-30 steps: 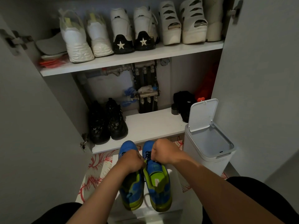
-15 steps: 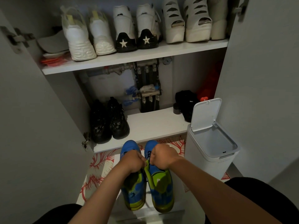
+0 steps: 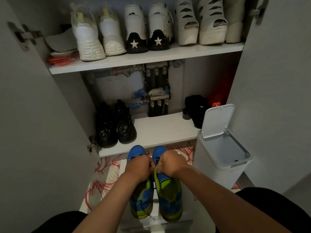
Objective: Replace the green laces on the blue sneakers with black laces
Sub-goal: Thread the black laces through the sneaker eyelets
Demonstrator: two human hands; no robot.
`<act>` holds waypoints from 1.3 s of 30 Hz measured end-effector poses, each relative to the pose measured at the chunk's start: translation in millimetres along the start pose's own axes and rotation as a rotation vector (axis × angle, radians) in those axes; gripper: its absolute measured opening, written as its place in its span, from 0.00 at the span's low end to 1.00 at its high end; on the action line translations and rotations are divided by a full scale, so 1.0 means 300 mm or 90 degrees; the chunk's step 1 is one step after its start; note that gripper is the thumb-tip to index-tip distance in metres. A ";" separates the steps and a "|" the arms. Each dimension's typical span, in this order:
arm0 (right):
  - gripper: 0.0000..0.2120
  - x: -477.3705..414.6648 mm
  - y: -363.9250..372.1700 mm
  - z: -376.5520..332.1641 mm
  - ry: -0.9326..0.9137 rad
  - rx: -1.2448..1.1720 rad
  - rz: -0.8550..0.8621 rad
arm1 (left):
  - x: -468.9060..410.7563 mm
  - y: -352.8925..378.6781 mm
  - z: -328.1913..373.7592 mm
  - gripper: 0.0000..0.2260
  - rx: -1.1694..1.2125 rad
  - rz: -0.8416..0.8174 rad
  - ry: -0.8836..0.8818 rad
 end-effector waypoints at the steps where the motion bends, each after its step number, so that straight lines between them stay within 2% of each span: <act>1: 0.10 0.000 -0.002 0.003 -0.003 0.005 0.006 | -0.001 -0.002 0.002 0.07 -0.010 0.000 0.007; 5: 0.09 -0.004 -0.009 0.009 -0.031 0.050 0.000 | -0.004 -0.006 0.011 0.07 -0.040 -0.019 0.039; 8: 0.07 -0.017 -0.005 0.015 -0.057 0.029 -0.030 | 0.005 -0.022 0.005 0.07 -0.024 -0.013 0.050; 11: 0.05 -0.026 -0.008 0.017 -0.069 -0.053 -0.046 | 0.017 -0.065 -0.015 0.06 0.008 0.031 0.045; 15: 0.04 -0.050 -0.053 0.015 -0.090 -0.122 0.018 | 0.025 -0.150 -0.051 0.07 0.036 0.115 0.043; 19: 0.11 -0.055 -0.064 -0.037 -0.153 -0.295 -0.013 | 0.021 -0.216 -0.082 0.08 0.204 0.176 0.040; 22: 0.05 -0.055 -0.070 -0.079 -0.183 -0.332 -0.031 | 0.022 -0.244 -0.088 0.08 0.315 0.215 0.035; 24: 0.06 -0.058 -0.087 -0.089 -0.182 -0.332 -0.017 | 0.019 -0.253 -0.090 0.07 0.363 0.227 0.035; 26: 0.11 -0.065 -0.106 -0.091 -0.183 -0.334 -0.002 | 0.014 -0.248 -0.095 0.05 0.417 0.214 0.021; 29: 0.09 -0.060 -0.151 -0.108 -0.203 -0.386 0.034 | 0.005 -0.203 -0.106 0.04 0.502 0.138 -0.033; 31: 0.08 -0.061 -0.186 -0.118 -0.215 -0.441 0.065 | 0.002 -0.156 -0.090 0.03 0.477 0.054 -0.033; 34: 0.10 -0.065 -0.211 -0.125 -0.222 -0.530 0.063 | 0.001 -0.105 -0.043 0.08 0.420 -0.039 0.008; 36: 0.10 -0.066 -0.214 -0.126 -0.226 -0.540 0.061 | -0.005 -0.097 -0.029 0.09 0.388 -0.047 0.015; 39: 0.04 -0.069 -0.213 -0.116 -0.206 -0.536 0.083 | -0.014 -0.116 -0.048 0.14 0.377 -0.004 -0.018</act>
Point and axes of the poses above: each hand's wrist, its own x-axis away from the middle knuckle, its own y-axis out of the palm, z = x × y, the point moved 7 cm from there along -x, towards the middle knuckle, and after that the axes turned 1 degree about -x, right-handed, at the moved point
